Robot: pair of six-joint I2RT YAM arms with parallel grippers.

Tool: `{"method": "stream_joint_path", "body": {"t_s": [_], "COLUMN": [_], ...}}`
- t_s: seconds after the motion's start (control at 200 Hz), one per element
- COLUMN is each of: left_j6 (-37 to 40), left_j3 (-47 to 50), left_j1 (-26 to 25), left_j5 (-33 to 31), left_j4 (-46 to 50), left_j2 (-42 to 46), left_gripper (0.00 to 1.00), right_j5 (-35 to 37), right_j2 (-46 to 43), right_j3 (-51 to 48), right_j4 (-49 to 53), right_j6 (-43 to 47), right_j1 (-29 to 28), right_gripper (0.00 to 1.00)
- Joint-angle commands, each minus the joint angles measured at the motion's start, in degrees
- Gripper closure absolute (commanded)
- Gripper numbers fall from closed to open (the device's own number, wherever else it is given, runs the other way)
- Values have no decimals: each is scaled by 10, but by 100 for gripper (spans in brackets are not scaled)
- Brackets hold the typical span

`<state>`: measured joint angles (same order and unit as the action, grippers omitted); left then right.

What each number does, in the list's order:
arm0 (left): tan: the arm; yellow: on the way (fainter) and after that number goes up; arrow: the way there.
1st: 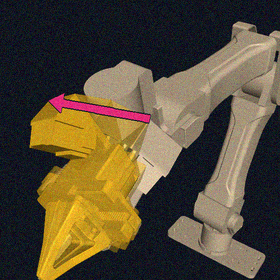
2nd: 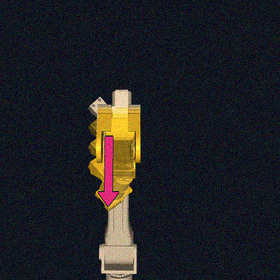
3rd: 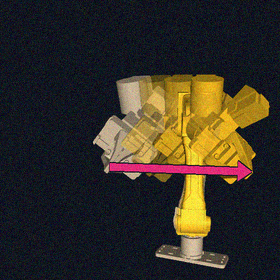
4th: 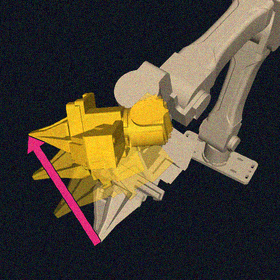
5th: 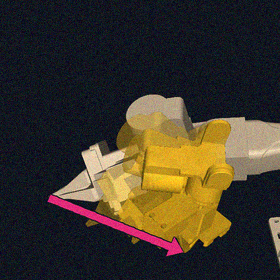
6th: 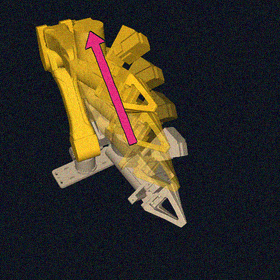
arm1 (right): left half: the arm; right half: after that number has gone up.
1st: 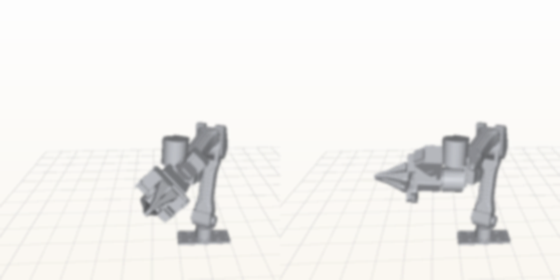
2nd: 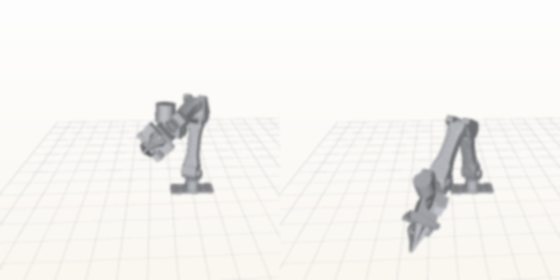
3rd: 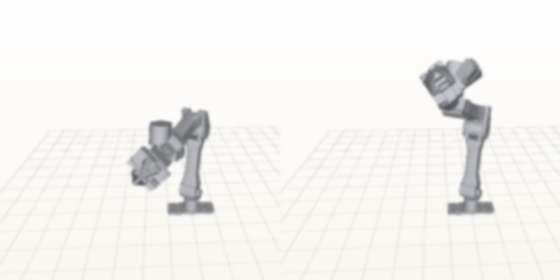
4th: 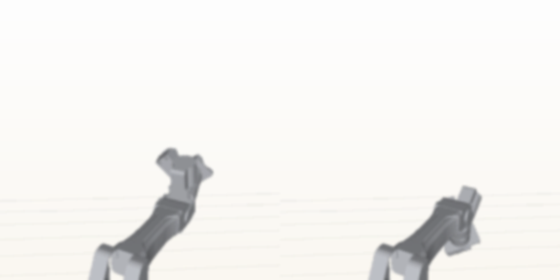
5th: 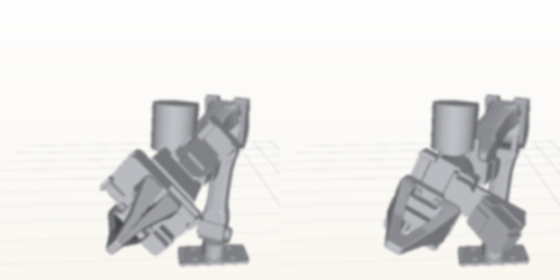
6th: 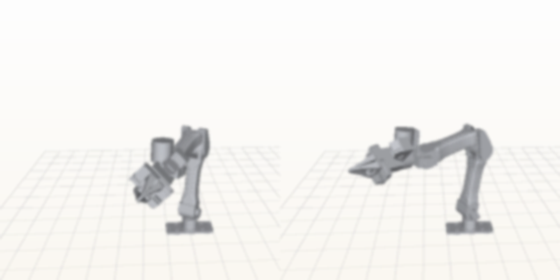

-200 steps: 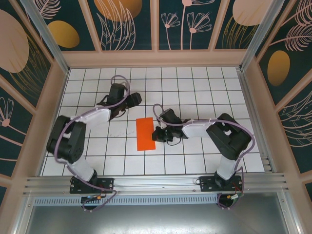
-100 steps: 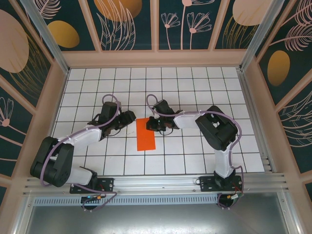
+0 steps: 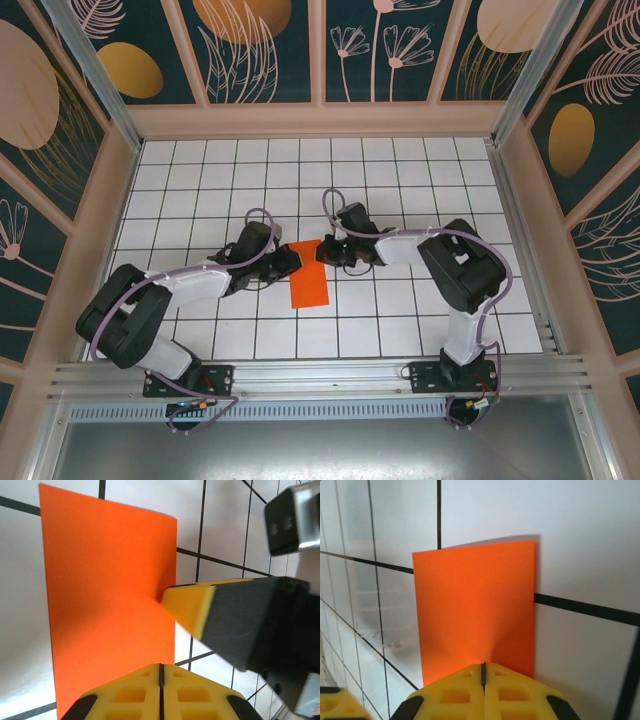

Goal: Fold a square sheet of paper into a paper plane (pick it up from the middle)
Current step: Move a square sheet of paper to the center of the table.

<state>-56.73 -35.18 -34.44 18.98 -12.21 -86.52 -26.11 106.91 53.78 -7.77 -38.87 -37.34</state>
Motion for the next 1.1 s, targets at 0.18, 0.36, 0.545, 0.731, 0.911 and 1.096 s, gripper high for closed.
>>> {"method": "stream_joint_path", "body": {"t_s": [0.18,0.36,0.545,0.731,0.911,1.096], "left_j6": [-15,-16,-17,-20,-18,-15], "left_j3": [-14,-18,-15,-7,7,12], "left_j1": [-31,-39,-40,-40,-40,-40], "left_j5": [0,-10,-33,-33,-26,-27], "left_j4": [-28,-2,39,58,58,59], "left_j2": [-57,-84,-89,-104,-108,-106], "left_gripper": [96,99,98,100,100,100], "right_j5": [-44,-56,-37,8,46,55], "right_j2": [2,28,53,79,96,116], "right_j3": [8,32,53,73,94,145], "right_j4": [0,2,10,24,15,23], "right_j6": [50,56,59,57,34,31], "right_j1": [11,11,16,33,57,76], "right_gripper": [100,100,100,100,100,100]}}
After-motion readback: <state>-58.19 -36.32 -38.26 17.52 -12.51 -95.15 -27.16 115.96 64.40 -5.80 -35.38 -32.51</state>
